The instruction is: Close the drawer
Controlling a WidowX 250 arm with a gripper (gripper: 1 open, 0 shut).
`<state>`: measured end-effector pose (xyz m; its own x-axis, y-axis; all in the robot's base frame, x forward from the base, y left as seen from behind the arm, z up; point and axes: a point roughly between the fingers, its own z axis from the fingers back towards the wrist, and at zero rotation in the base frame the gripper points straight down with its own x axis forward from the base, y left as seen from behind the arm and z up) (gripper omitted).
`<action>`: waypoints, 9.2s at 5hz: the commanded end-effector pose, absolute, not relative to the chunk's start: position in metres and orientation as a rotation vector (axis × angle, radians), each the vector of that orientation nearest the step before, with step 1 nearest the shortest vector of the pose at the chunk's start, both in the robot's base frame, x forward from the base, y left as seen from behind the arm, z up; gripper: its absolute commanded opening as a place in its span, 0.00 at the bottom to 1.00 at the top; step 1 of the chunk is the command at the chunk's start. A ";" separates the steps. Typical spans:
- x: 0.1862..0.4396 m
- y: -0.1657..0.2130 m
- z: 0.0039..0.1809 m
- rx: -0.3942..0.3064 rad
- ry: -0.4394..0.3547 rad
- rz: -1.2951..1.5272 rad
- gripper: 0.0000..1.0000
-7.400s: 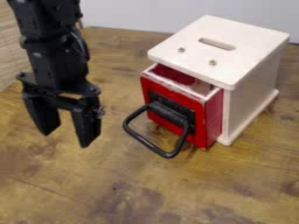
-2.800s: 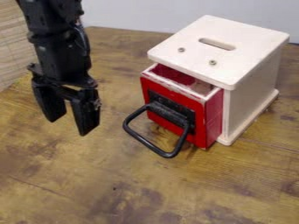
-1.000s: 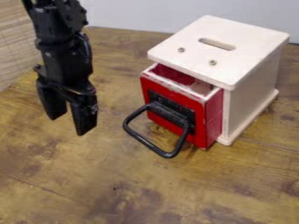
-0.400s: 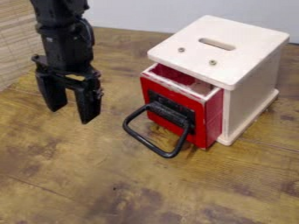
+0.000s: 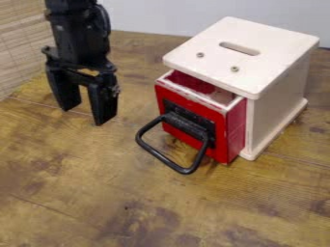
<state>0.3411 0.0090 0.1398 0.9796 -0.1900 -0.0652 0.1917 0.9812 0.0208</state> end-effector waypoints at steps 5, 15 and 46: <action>0.319 0.001 0.125 0.014 -0.051 -0.085 1.00; 0.377 -0.036 0.069 0.001 -0.163 0.134 1.00; 0.374 0.032 0.075 0.076 -0.334 0.075 1.00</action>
